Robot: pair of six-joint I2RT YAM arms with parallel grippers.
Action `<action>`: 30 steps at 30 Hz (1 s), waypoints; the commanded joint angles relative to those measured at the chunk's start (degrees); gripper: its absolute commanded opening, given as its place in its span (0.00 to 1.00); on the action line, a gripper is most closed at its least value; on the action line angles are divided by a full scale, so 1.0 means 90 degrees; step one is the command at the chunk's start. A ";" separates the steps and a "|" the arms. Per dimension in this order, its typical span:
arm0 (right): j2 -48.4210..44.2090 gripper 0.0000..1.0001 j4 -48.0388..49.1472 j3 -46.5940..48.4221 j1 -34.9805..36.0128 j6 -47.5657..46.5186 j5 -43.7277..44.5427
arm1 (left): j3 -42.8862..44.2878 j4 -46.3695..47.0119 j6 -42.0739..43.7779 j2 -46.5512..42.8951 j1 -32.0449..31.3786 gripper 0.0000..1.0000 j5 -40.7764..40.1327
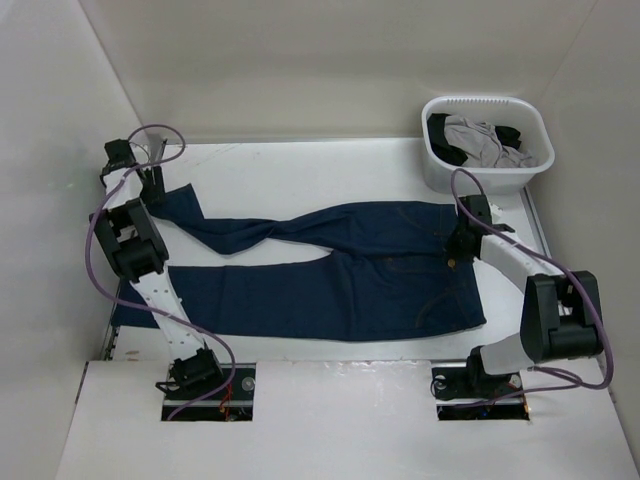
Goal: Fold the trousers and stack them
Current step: Flatten the trousers out
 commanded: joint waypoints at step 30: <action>0.3134 0.00 -0.0391 0.2923 -0.0138 -0.0537 -0.0364 | -0.1934 -0.2255 0.2177 -0.3342 -0.0270 0.00 -0.0180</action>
